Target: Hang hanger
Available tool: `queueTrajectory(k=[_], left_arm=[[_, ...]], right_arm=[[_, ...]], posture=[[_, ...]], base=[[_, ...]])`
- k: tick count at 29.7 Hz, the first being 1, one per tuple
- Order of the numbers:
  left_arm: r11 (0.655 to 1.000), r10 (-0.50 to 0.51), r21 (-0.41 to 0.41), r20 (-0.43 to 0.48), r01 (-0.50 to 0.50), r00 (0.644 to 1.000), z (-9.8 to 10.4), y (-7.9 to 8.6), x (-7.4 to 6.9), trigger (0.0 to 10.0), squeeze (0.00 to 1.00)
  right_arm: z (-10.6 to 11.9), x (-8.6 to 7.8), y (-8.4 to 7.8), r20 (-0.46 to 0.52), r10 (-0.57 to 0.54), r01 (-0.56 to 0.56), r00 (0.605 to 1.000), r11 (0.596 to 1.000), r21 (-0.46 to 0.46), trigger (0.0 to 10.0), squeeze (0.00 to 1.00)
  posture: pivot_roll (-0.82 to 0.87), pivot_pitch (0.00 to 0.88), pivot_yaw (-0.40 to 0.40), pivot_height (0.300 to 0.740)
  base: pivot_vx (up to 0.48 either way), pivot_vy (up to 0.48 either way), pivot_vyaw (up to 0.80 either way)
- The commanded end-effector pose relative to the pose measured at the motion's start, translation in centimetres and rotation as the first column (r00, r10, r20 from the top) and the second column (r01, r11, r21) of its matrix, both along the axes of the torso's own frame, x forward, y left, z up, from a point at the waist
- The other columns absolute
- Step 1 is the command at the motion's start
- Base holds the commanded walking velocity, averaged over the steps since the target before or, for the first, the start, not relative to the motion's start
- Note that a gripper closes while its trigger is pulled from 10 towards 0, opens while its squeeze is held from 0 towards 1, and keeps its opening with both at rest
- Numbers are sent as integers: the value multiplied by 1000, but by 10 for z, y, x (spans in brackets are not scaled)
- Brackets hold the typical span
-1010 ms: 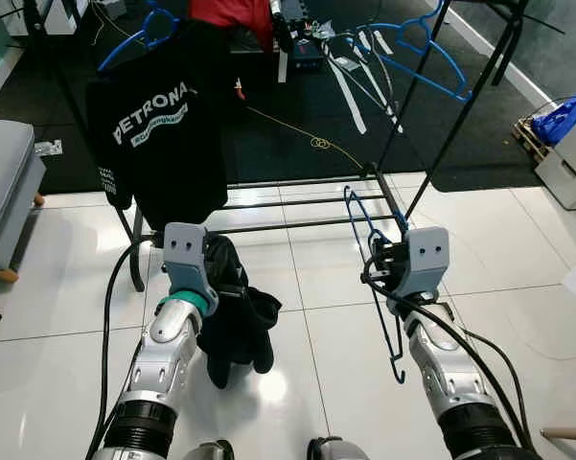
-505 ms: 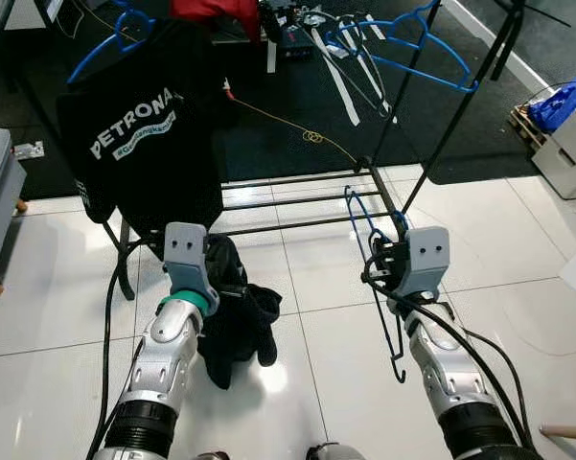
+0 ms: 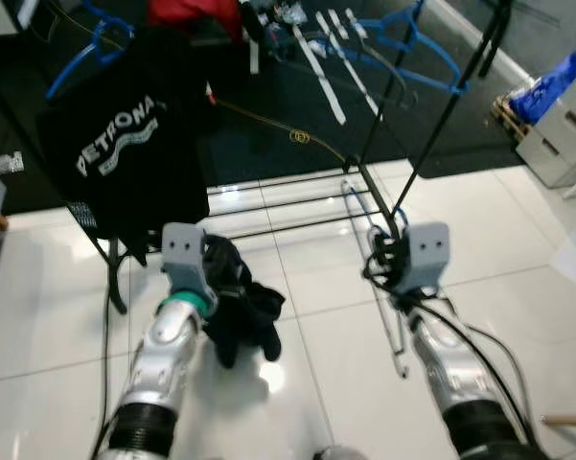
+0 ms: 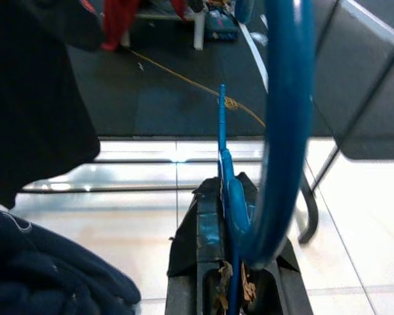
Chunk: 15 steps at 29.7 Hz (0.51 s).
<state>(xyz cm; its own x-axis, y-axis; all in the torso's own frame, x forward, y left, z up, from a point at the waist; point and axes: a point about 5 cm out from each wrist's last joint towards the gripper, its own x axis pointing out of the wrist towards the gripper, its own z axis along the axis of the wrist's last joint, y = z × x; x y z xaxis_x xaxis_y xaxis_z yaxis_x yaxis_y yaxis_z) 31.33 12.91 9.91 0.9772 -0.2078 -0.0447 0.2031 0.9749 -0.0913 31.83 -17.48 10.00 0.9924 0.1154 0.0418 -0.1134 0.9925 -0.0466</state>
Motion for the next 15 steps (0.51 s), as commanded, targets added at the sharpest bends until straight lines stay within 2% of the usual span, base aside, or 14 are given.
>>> queueTrajectory(k=[1,15], left_arm=[[1000,12,-6,12,-12,1000,3,4,0,10000,0],[1000,9,-7,32,-9,999,9,2,2,10000,0]], right_arm=[[-5,-3,5,-16,13,-13,1000,1000,10,10000,0],[-1,-1,4,-10,8,-8,1000,1000,15,10000,0]], posture=[[-70,64,-1,740],[-74,70,2,740]], base=[[277,0,0],[276,0,0]])
